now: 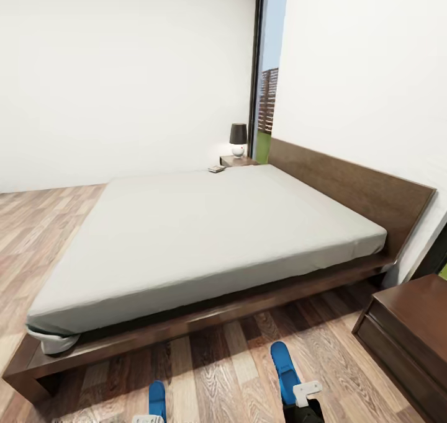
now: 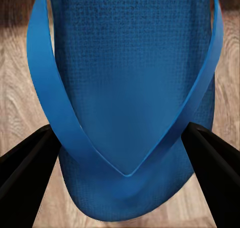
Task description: In the bedroom, move the book from the bed onto either nightstand, and place the two sandals side by side next to the bed.
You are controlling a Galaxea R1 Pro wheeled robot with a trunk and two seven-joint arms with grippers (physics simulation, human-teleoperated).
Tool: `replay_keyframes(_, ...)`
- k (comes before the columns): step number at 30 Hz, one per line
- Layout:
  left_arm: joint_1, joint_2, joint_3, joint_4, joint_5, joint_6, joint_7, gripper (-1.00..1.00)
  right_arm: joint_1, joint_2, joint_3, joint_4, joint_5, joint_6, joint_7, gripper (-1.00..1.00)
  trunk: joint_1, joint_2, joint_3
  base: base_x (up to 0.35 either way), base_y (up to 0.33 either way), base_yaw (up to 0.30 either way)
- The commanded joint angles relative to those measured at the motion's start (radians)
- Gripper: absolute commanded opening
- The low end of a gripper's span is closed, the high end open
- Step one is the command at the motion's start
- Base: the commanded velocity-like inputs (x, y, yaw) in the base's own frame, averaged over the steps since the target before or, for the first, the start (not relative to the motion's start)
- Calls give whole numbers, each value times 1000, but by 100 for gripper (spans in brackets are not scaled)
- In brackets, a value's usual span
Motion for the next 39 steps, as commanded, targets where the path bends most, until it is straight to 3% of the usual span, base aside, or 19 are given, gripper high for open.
replay_keyframes(1,-1,1,-7,1,6,-4,-1,-100,-1,0,8,1,-1,-2,-6,-100,0,0,-1,0,0,276)
replay_keyframes(39,-1,1,-7,1,6,-6,0,-100,-1,0,8,1,0,-2,-7,-100,0,0,-1,0,0,257)
